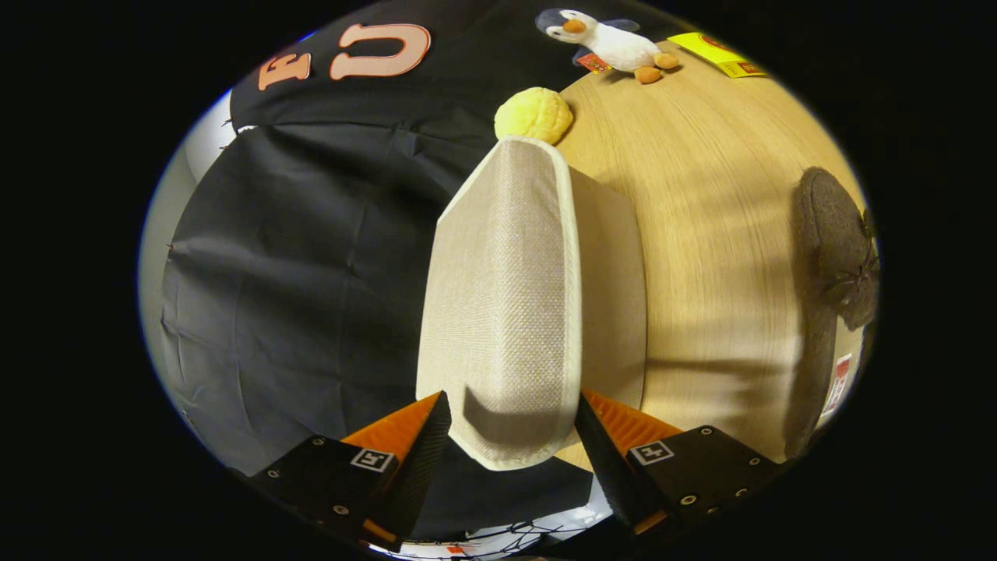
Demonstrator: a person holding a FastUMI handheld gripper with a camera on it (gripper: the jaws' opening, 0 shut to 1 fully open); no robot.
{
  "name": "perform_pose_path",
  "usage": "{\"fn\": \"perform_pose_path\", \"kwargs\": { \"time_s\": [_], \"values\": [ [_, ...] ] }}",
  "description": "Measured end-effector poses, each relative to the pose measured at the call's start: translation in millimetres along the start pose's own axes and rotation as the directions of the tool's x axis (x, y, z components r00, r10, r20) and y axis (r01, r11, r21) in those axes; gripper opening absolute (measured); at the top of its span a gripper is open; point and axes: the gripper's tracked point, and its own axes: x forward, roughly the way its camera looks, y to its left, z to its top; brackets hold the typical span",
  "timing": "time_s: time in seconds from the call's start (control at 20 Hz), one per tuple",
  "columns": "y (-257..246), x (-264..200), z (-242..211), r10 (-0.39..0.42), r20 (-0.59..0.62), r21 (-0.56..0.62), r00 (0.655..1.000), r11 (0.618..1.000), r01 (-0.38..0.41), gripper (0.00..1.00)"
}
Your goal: Open the storage box then place both shoes into the box .Put the left shoe in first, then the right shoe, with the right side of both shoes facing outward in a uniform manner.
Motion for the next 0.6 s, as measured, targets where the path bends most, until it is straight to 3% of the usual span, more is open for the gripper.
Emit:
{"fn": "perform_pose_path", "kwargs": {
  "time_s": [0.2,0.4,0.6],
  "values": [
    [34.8,-20.2,2.6,0.096,0.022,0.005,0.995,0.995,-0.096,0.78],
    [95.6,-35.2,14.9,0.204,0.042,-0.067,0.978,0.977,-0.201,0.66],
    [155.6,-37.9,23.4,0.252,0.052,-0.168,0.966,0.956,-0.240,0.43]
  ]
}}
